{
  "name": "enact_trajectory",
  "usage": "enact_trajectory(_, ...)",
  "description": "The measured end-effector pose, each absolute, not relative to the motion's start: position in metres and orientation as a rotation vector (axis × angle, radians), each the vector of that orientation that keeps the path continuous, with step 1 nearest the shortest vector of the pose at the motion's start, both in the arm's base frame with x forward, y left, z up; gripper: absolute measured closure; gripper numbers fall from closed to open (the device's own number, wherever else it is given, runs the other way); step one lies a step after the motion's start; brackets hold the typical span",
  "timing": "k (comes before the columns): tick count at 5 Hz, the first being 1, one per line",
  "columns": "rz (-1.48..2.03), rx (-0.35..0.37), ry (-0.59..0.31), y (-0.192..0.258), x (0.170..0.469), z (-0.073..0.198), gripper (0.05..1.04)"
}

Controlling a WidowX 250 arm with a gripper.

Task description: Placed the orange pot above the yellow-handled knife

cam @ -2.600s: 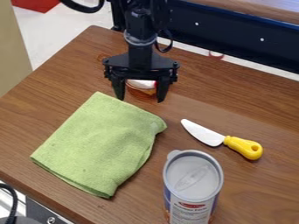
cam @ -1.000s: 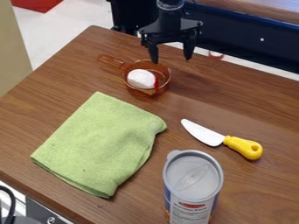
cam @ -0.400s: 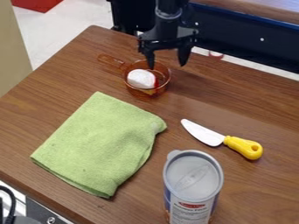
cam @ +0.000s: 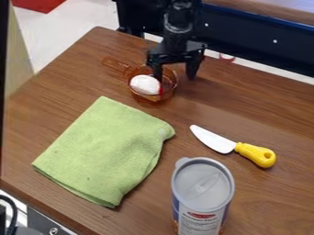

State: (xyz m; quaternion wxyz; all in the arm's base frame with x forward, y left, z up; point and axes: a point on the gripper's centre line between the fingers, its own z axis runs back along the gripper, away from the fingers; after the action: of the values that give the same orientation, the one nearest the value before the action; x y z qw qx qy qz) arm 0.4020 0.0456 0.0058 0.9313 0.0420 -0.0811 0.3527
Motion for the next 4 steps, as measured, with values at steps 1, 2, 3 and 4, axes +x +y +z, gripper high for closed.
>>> enact_trajectory(1,0.723,0.090,-0.166,0.0428,0.4049,0.0005,0.130)
enact_trajectory(2,0.698,0.085,-0.174,0.0411,0.4067,0.0006,0.406)
enact_trajectory(3,0.669,0.109,-0.161,0.0378,0.4055,-0.0034,0.700)
enact_trajectory(4,0.650,0.141,-0.148,0.0346,0.4053,-0.0050,0.918)
